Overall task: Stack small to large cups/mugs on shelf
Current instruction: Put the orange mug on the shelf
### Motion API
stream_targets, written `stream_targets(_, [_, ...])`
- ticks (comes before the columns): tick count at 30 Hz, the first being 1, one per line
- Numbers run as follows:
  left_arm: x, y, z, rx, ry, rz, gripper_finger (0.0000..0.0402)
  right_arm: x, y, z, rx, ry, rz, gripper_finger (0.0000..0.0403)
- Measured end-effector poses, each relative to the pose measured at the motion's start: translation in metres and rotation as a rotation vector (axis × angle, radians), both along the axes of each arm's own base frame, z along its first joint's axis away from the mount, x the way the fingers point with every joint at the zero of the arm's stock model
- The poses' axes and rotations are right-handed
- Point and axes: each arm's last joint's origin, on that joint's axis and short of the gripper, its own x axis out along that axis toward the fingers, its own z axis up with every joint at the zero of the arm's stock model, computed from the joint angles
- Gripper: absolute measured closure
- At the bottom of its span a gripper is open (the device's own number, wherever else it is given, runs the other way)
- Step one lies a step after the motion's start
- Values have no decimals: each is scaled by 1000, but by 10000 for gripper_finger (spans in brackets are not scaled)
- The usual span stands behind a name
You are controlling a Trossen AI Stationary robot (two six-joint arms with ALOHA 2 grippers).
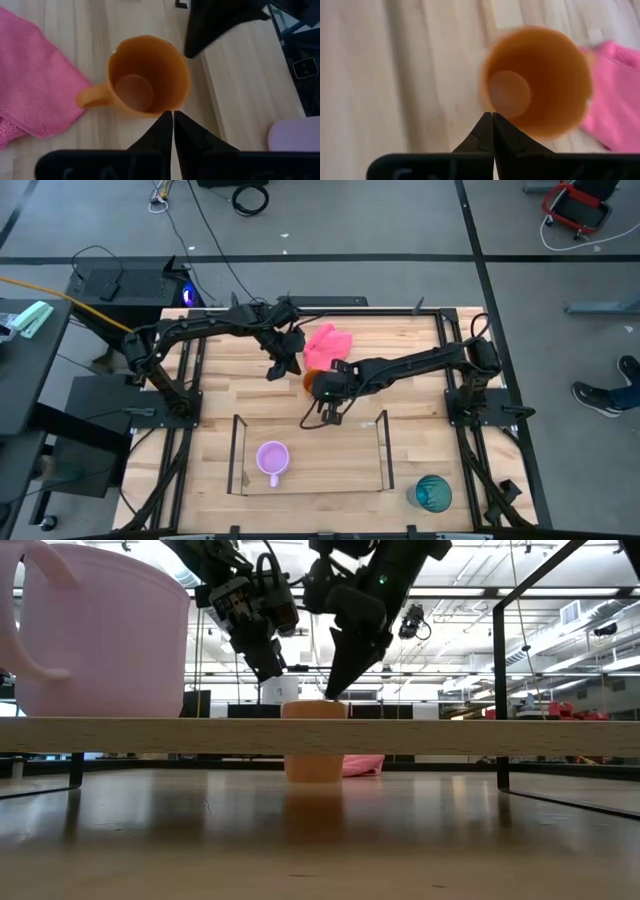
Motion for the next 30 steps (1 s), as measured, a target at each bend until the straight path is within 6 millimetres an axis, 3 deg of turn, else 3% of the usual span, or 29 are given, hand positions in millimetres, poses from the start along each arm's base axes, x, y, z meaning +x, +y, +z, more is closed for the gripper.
stream_targets(8, [0, 0, 0, -1, 2, 0, 394, -4, -18, -2, -29, 37, -65, 402])
stream_targets(17, [0, 0, 0, -4, 6, 3, 374, -8, -44, -3, -31, 59, -125, 402])
stream_targets(30, [-5, 4, -2, 26, 60, 31, 385, -16, -93, -6, -50, 100, -205, 403])
